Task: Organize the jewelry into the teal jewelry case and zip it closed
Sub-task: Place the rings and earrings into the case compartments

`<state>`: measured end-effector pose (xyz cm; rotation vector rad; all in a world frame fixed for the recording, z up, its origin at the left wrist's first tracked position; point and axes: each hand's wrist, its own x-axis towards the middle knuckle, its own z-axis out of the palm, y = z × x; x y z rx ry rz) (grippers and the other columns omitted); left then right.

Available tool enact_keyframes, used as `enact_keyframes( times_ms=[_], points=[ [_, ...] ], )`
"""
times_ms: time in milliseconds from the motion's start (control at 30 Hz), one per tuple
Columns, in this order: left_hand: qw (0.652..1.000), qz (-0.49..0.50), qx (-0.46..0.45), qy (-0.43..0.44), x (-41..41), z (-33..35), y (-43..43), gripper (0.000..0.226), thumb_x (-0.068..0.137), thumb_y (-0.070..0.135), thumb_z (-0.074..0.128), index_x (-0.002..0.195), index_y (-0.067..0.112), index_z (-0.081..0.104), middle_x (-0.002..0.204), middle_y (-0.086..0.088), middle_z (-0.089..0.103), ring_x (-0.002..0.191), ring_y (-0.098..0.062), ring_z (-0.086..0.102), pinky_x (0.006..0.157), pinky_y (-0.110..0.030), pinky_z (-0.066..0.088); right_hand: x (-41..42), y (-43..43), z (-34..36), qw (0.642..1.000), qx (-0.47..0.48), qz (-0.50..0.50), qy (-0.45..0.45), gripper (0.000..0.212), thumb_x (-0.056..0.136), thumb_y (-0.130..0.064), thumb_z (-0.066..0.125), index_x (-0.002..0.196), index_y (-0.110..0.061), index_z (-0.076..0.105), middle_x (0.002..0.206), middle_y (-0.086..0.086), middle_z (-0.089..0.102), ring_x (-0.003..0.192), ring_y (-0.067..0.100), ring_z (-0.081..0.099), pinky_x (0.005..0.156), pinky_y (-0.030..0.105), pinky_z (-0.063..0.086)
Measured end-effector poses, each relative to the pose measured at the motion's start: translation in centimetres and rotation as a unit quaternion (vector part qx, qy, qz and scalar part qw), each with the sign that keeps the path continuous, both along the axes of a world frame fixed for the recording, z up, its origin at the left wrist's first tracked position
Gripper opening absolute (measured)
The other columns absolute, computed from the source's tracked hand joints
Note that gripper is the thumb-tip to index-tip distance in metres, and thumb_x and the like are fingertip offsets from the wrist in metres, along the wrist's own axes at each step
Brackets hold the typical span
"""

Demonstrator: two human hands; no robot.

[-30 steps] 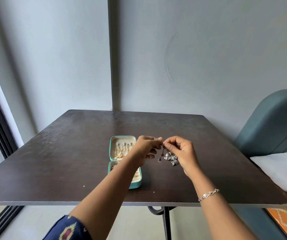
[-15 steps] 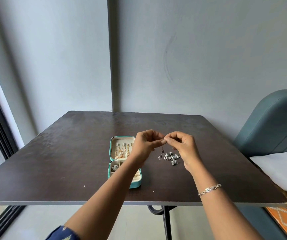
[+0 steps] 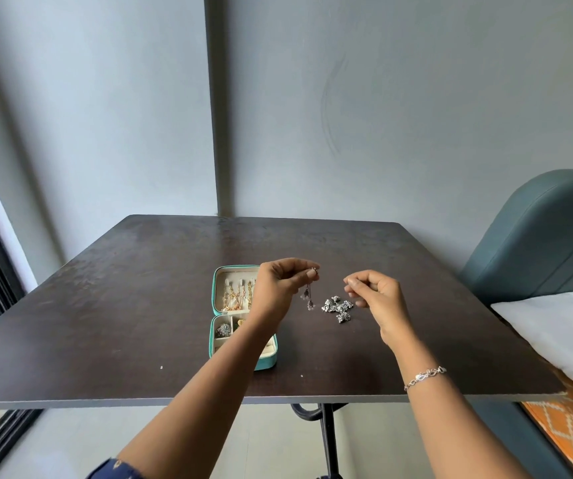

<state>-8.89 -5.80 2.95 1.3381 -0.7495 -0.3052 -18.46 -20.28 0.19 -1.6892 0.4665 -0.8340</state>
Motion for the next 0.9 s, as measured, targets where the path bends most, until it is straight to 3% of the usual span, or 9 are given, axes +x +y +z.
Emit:
enact_keyframes(
  times_ms=[200,367,567,700,900],
  points=[
    [1.000,-0.009,0.000,0.017,0.2,-0.5,0.2,0.016,0.082,0.001,0.062,0.078,0.015,0.067,0.060,0.012,0.069,0.067,-0.006,0.060,0.054,-0.014,0.037,1.3,-2.6,-3.0,0.977,-0.136,-0.070,0.147,0.024,0.076,-0.005,0.067,0.062,-0.024,0.064,0.069,-0.003,0.066,0.068,0.012,0.058,0.067,0.026,0.044],
    [1.000,-0.009,0.002,0.021,0.7,-0.6,0.4,0.015,0.083,0.002,0.062,0.078,0.016,0.067,0.062,0.011,0.070,0.065,-0.002,0.062,0.054,-0.014,0.039,3.0,-3.0,-3.5,0.940,-0.228,-0.071,0.242,0.005,0.074,-0.012,0.069,0.076,-0.015,0.073,0.077,0.001,0.057,0.072,0.016,0.054,0.057,0.018,0.035],
    [0.999,-0.017,0.000,0.030,1.1,-1.1,0.8,0.013,0.084,0.000,0.060,0.081,0.011,0.067,0.061,0.008,0.070,0.060,-0.002,0.063,0.052,-0.014,0.042,4.2,-3.0,-3.8,0.933,-0.240,-0.040,0.264,0.002,0.073,-0.015,0.072,0.075,-0.016,0.072,0.076,0.000,0.054,0.082,0.019,0.052,0.068,0.022,0.031],
    [0.999,-0.015,0.004,0.031,1.1,-1.1,0.9,0.015,0.084,0.000,0.059,0.080,0.012,0.066,0.059,0.009,0.069,0.058,-0.001,0.063,0.051,-0.014,0.040,4.7,-3.0,-3.9,0.929,-0.246,-0.035,0.275,0.006,0.073,-0.012,0.069,0.070,-0.017,0.070,0.072,-0.003,0.051,0.085,0.021,0.053,0.067,0.024,0.032],
    [0.999,-0.011,0.005,0.038,1.1,-1.5,1.0,0.014,0.085,0.000,0.058,0.081,0.011,0.066,0.058,0.009,0.068,0.056,-0.001,0.061,0.051,-0.013,0.040,5.0,-2.8,-2.6,0.958,-0.179,-0.037,0.222,0.005,0.078,-0.012,0.068,0.073,-0.010,0.069,0.067,-0.001,0.060,0.067,0.013,0.053,0.057,0.017,0.036]
  ],
)
